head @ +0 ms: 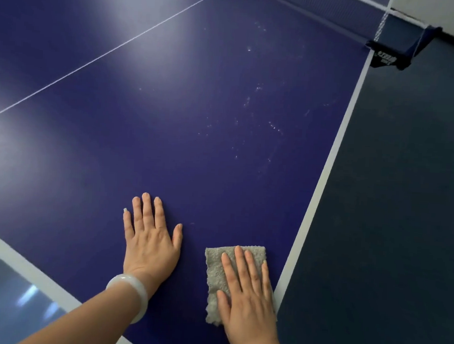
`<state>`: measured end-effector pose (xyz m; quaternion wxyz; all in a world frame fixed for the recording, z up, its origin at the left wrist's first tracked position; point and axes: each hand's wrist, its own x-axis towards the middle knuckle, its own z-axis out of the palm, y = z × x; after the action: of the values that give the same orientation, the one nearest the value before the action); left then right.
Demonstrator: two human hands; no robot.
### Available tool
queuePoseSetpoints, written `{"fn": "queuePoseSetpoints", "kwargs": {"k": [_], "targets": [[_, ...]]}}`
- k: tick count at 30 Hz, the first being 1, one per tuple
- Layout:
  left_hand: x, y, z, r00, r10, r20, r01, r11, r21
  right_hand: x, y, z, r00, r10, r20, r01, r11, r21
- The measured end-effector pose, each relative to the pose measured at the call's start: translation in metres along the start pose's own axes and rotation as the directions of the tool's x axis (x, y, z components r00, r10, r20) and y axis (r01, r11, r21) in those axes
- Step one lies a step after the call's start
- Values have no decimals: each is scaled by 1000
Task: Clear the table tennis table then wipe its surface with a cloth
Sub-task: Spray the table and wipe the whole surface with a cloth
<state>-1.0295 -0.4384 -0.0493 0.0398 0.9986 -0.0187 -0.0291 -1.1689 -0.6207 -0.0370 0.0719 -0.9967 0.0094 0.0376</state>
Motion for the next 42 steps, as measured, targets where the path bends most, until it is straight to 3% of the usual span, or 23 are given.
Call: {"fn": "queuePoseSetpoints", "kwargs": {"k": [10,16,19,23,25,27,29,31,34,37,39,42], "targets": [[-2,1,-4,1000,-15,-18,14,1000,-19,69,63,-15,995,-74,65,78,995,-55],[-1,1,-3,999,-38,14,37,999,20,95,107,-25,942,-318,107,327,942,-77],[-1,23,-8,985,-172,-24,170,984,-61,128,136,-31,915,-386,118,396,915,-80],[2,117,-20,925,-376,-47,359,910,-207,167,160,-36,920,-376,112,379,925,-11],[9,164,-17,879,-477,16,465,849,-251,171,172,-38,860,-498,116,500,866,11],[19,195,-10,804,-594,-14,572,780,-254,178,197,-44,742,-657,133,664,747,-11],[24,208,0,747,-662,-55,646,743,-174,201,232,-51,689,-710,149,722,690,-51],[26,209,7,722,-689,-57,681,723,-118,231,268,-53,755,-641,140,655,750,-93],[27,209,9,716,-695,-63,690,719,-82,263,296,-56,909,-403,107,413,905,-104],[29,208,13,713,-699,-62,697,715,-53,259,273,-53,931,-360,68,365,927,-90],[29,206,16,716,-695,-71,693,719,-52,240,238,-48,849,-523,75,527,848,-57],[28,206,17,723,-685,-89,683,728,-61,233,201,-45,584,-802,128,809,587,-14]]}}
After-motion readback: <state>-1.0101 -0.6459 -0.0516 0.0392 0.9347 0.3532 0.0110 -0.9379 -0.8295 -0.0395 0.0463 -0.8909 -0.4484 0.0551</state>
